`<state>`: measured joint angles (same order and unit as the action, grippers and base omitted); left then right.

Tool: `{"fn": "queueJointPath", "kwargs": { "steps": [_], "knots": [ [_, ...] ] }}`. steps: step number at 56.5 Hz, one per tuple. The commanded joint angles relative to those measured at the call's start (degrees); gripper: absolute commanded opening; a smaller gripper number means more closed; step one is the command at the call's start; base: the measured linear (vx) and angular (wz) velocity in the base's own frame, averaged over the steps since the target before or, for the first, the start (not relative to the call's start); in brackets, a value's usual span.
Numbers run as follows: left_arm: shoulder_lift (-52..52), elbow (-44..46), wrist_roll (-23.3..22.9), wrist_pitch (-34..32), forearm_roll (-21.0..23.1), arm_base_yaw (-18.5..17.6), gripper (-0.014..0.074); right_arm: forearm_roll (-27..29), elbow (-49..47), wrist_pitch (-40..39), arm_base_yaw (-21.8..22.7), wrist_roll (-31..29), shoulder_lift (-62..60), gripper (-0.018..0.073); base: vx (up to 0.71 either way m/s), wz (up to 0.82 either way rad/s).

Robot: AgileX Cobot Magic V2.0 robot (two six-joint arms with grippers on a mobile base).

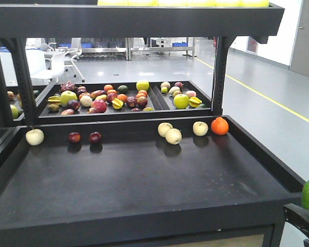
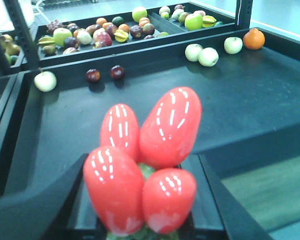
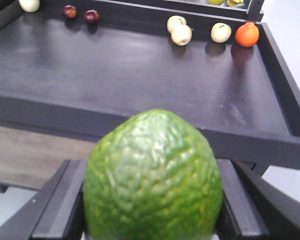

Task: Pick snacks and fruit into basket
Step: 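Drive away from the fruit table holding both fruits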

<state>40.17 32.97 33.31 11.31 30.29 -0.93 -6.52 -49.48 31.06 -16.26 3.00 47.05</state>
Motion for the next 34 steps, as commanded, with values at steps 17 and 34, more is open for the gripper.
{"fn": "queueJointPath", "kwargs": {
  "steps": [17,34],
  "knots": [
    [-0.4,1.8,-0.1,-4.4,0.8,0.0,-0.0003,-0.8,-1.8,-4.9,0.1,-0.6,-0.4,-0.0008,-0.33,0.09],
    [-0.4,1.8,-0.1,-4.4,0.8,0.0,-0.0003,-0.8,-1.8,-4.9,0.1,-0.6,-0.4,-0.0008,-0.32,0.08]
  ]
}}
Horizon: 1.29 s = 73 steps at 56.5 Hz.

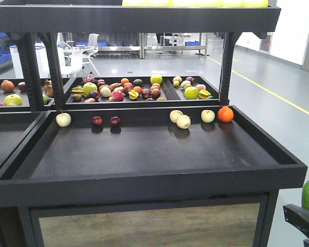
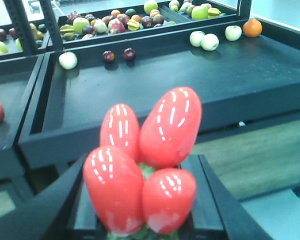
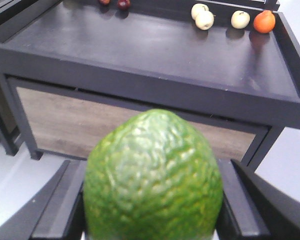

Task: Pick snacks and fruit into basket
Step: 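Drive away from the fruit table holding both fruits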

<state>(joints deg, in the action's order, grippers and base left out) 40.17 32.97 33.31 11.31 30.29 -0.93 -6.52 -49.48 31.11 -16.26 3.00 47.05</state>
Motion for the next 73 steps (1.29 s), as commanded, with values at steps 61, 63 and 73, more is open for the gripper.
{"fn": "queueJointPath", "kwargs": {
  "steps": [61,63,73],
  "knots": [
    [-0.4,1.8,-0.1,-4.4,0.8,0.0,-0.0003,-0.8,-1.8,-5.0,0.1,-0.6,-0.4,-0.0008,-0.27,-0.01],
    [-0.4,1.8,-0.1,-4.4,0.8,0.0,-0.0003,-0.8,-1.8,-5.0,0.1,-0.6,-0.4,-0.0008,-0.21,-0.04],
    [-0.4,1.8,-0.1,-4.4,0.8,0.0,-0.0003,-0.8,-1.8,-5.0,0.1,-0.6,-0.4,-0.0008,-0.19,-0.11]
  ]
}}
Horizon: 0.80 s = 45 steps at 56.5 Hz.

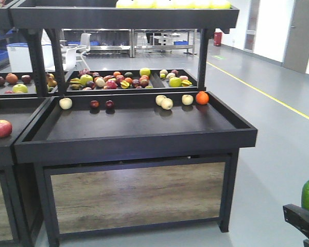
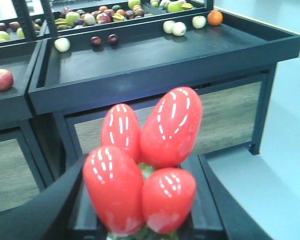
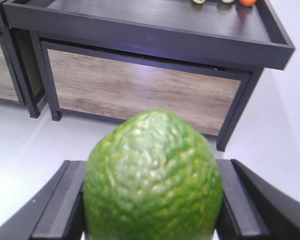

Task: Pick snacks and fruit into basket
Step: 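Drive away from the fruit table holding both fruits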

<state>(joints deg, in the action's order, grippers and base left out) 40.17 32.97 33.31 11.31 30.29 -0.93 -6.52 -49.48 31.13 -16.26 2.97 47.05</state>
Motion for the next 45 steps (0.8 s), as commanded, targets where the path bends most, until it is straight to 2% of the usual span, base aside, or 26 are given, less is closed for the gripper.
{"fn": "queueJointPath", "kwargs": {
  "steps": [1,23,45],
  "knots": [
    [-0.4,1.8,-0.1,-4.4,0.8,0.0,-0.0003,-0.8,-1.8,-5.0,0.1,-0.6,-0.4,-0.0008,-0.17,-0.18],
    [-0.4,1.8,-0.1,-4.4,0.8,0.0,-0.0003,-0.8,-1.8,-5.0,0.1,-0.6,-0.4,-0.0008,-0.13,-0.37],
    [-0.4,1.8,-0.1,-4.4,0.8,-0.2,-0.0003,-0.8,-1.8,-4.4,0.1,-0.6,-0.4,-0.0008,-0.11,-0.61]
  ]
}}
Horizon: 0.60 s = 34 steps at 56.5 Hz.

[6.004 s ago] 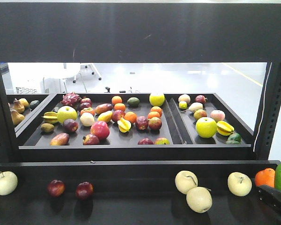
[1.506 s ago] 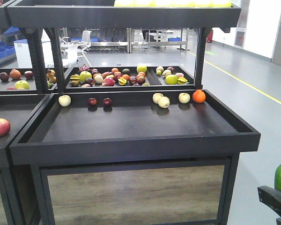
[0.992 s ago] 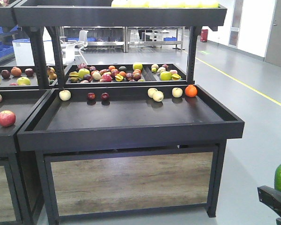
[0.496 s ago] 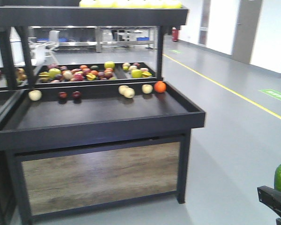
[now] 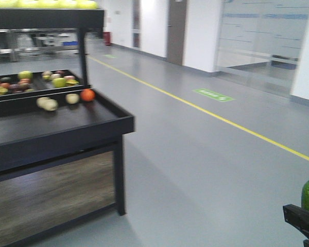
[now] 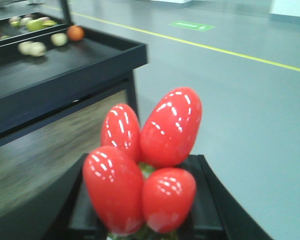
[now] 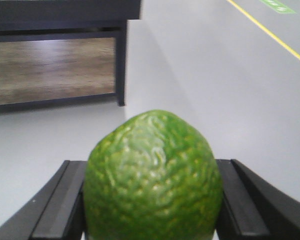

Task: Pick snacks and fruit into basket
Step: 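Drive away from the fruit table holding both fruits, then drive toward the other robot holding the light-blue basket and stop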

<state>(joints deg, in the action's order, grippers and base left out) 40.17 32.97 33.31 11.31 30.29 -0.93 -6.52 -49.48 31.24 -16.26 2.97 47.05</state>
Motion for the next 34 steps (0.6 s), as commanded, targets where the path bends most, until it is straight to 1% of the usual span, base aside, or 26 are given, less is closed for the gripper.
{"fn": "queueJointPath", "kwargs": {
  "steps": [1,34],
  "knots": [
    [-0.4,1.8,-0.1,-4.4,0.8,-0.2,-0.0003,-0.8,-1.8,-4.6,0.1,-0.6,-0.4,-0.0008,-0.10,-0.70],
    [-0.4,1.8,-0.1,-4.4,0.8,-0.2,-0.0003,-0.8,-1.8,-4.6,0.1,-0.6,-0.4,-0.0008,-0.07,-0.74]
  ]
}}
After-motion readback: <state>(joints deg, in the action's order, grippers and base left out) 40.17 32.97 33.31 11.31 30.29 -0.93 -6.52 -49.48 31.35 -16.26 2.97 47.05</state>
